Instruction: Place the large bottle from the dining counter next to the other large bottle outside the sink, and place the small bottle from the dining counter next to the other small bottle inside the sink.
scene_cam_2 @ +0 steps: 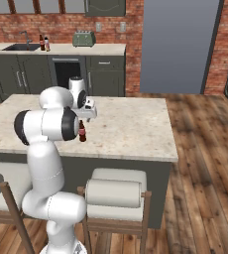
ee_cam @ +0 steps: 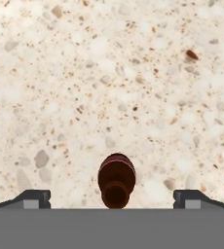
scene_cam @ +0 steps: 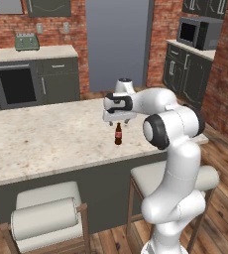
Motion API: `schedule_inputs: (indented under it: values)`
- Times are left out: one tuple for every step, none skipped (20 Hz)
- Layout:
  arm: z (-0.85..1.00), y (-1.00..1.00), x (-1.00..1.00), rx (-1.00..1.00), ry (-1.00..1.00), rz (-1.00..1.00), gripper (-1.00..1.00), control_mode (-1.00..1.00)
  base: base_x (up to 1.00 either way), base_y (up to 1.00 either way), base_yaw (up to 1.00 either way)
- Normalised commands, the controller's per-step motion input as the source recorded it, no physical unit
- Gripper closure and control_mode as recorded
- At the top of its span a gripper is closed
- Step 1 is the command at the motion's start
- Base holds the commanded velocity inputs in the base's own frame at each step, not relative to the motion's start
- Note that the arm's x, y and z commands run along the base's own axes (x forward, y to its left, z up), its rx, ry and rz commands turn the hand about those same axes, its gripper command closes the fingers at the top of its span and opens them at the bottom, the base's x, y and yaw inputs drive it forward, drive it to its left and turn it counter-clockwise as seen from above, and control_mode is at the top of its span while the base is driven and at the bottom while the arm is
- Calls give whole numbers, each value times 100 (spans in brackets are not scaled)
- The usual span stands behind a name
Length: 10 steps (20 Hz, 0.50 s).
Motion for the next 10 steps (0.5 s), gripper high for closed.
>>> schedule_inputs:
  values:
    - [0,0,0,0,0,0,-100,-100,0,0,0]
    - [0,0,4,0,0,0,-100,-100,0,0,0]
    - [0,0,7,0,0,0,-100,-100,0,0,0]
    - [0,0,6,0,0,0,-100,-100,0,0,0]
    - [0,0,2,0,0,0,-100,-100,0,0,0]
    - [-1,0,0,0,0,0,-100,-100,0,0,0]
    - [-4,0,0,0,0,0,-100,-100,0,0,0]
    - [-6,0,0,0,0,0,-100,-100,0,0,0]
    - [-7,0,0,0,0,0,-100,-100,0,0,0]
    - [-8,0,0,0,0,0,-100,-100,0,0,0]
